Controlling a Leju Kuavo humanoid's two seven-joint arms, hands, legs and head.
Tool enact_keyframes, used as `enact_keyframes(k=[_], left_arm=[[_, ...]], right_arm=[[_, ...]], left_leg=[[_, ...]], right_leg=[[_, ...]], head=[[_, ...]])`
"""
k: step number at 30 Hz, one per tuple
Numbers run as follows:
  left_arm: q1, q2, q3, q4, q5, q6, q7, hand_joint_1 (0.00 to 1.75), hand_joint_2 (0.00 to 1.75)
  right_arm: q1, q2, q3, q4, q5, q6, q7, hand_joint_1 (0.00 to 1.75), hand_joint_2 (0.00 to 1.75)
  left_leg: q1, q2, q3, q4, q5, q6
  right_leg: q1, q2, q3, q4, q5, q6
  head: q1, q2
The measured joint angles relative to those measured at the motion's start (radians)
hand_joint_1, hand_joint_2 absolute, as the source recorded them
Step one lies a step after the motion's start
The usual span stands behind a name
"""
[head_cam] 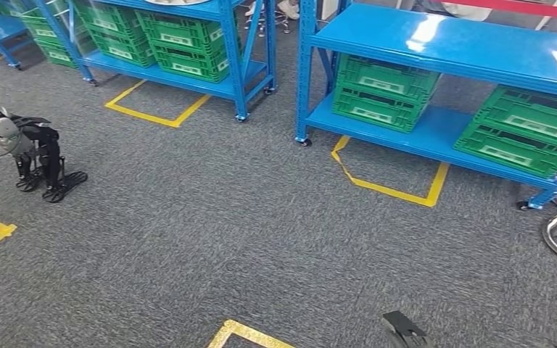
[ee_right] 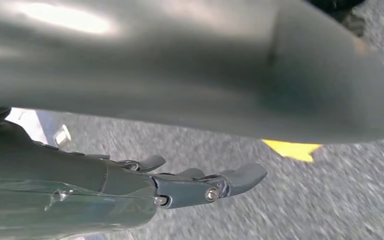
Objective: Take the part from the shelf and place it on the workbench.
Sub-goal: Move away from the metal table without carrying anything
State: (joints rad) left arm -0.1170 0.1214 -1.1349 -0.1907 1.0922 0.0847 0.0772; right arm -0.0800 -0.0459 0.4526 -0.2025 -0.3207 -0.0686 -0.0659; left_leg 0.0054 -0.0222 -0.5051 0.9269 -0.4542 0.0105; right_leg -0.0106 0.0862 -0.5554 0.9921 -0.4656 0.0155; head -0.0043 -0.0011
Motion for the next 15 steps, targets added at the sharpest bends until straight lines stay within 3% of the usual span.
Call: enact_keyframes(k=[2,4,5,6,7,9,11,13,15], left_arm=[[0.002,-0.001,0.0,0.0,0.001,0.0,-0.001,0.0,0.0],[0.005,-0.001,0.0,0.0,0.002,0.0,-0.001,0.0,0.0],[0.006,-0.002,0.0,0.0,0.003,0.0,-0.001,0.0,0.0],[0.006,-0.003,0.0,0.0,0.004,0.0,-0.001,0.0,0.0],[0.006,-0.004,0.0,0.0,0.004,0.0,-0.001,0.0,0.0],[0.006,-0.005,0.0,0.0,0.005,-0.001,-0.001,0.0,0.0],[0.005,-0.004,0.0,0.0,0.005,-0.001,-0.001,0.0,0.0],[0.002,-0.004,0.0,0.0,0.005,-0.001,-0.001,0.0,0.0],[0.0,-0.004,0.0,0.0,0.005,-0.001,-0.001,0.0,0.0]], right_arm=[[-0.002,0.0,0.0,0.0,0.001,0.002,0.003,0.0,0.0],[-0.005,0.0,0.0,0.0,0.001,0.002,0.005,0.0,0.0],[-0.005,0.0,0.0,0.0,0.001,0.002,0.007,0.0,0.0],[-0.004,0.0,0.0,0.001,0.001,0.002,0.008,0.0,0.0],[-0.003,-0.001,0.0,0.001,0.001,0.002,0.009,0.0,0.0],[-0.004,-0.002,0.001,0.001,0.001,0.002,0.01,0.0,0.0],[-0.008,-0.003,0.0,0.001,0.001,0.002,0.009,0.0,0.0],[-0.007,-0.003,0.0,0.001,0.001,0.002,0.01,0.0,0.0],[-0.005,-0.003,0.0,0.001,0.001,0.002,0.01,0.0,0.0]], left_leg=[[0.001,0.025,0.004,-0.009,0.004,0.008],[0.0,0.049,0.003,-0.009,0.003,0.011],[0.0,0.06,0.004,-0.009,0.002,0.01],[0.002,0.07,0.006,-0.008,0.0,0.007],[0.004,0.079,0.009,-0.007,-0.003,0.004],[0.003,0.097,0.015,0.0,-0.012,-0.009],[-0.002,0.114,0.017,0.007,-0.018,-0.021],[-0.004,0.131,0.018,0.01,-0.02,-0.029],[0.002,0.109,0.007,0.042,-0.045,-0.038]], right_leg=[[0.0,-0.053,-0.043,0.101,-0.06,0.005],[-0.003,-0.072,-0.101,0.235,-0.121,0.013],[-0.006,-0.074,-0.114,0.268,-0.127,0.018],[-0.01,-0.078,-0.106,0.259,-0.112,0.022],[-0.014,-0.086,-0.076,0.206,-0.079,0.026],[-0.015,-0.123,-0.002,0.059,-0.02,0.03],[-0.01,-0.146,0.032,-0.012,-0.005,0.02],[-0.007,-0.129,0.033,-0.015,-0.004,0.003],[-0.008,-0.108,0.03,-0.017,0.001,-0.01]], head=[[0.011,0.0],[0.019,0.0],[0.021,0.0],[0.023,0.0],[0.028,0.0],[0.04,0.0],[0.043,0.0],[0.034,0.0],[0.025,0.0]])
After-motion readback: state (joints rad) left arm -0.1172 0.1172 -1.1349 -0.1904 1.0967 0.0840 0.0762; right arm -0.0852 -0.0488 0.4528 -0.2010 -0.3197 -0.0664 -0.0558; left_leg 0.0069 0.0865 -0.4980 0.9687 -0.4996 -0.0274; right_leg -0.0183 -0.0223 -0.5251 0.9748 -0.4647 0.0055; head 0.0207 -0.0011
